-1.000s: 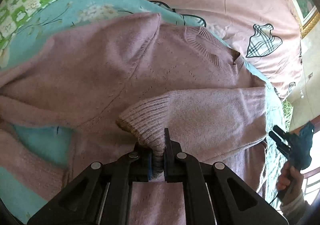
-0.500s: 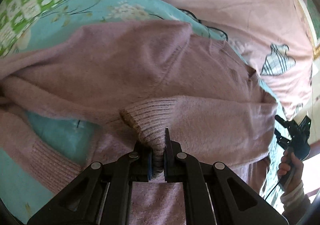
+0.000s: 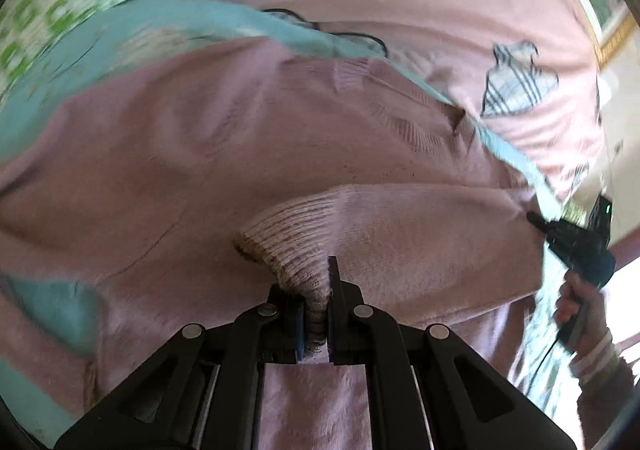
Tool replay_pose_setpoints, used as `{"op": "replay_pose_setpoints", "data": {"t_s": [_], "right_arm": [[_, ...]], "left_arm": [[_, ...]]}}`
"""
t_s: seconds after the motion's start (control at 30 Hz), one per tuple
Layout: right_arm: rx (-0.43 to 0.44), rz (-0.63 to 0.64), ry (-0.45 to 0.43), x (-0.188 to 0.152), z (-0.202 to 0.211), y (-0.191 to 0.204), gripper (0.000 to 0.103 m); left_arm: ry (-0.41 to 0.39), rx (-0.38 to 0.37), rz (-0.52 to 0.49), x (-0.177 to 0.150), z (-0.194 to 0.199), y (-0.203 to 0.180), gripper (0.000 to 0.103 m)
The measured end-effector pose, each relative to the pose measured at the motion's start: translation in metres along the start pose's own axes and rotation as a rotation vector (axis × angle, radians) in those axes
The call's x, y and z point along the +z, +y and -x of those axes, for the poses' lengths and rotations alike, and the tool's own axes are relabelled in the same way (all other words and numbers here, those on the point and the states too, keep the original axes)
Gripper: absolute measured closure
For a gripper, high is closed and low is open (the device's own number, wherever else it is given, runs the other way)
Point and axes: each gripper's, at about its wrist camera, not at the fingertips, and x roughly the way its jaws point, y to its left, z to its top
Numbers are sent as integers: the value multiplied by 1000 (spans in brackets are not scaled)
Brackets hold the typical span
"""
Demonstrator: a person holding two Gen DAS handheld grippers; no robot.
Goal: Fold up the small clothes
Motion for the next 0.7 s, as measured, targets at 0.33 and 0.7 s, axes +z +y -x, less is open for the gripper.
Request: {"op": "replay_pose_setpoints", "data": {"t_s": [0.33, 0.7], "right_arm": [[-77, 55, 54, -4, -25, 4, 92], [109, 133, 105, -66, 10, 58, 87]], "left_arm": [[48, 5, 42, 1, -3, 26, 97], [87, 20, 53, -13, -8, 25, 87]]}}
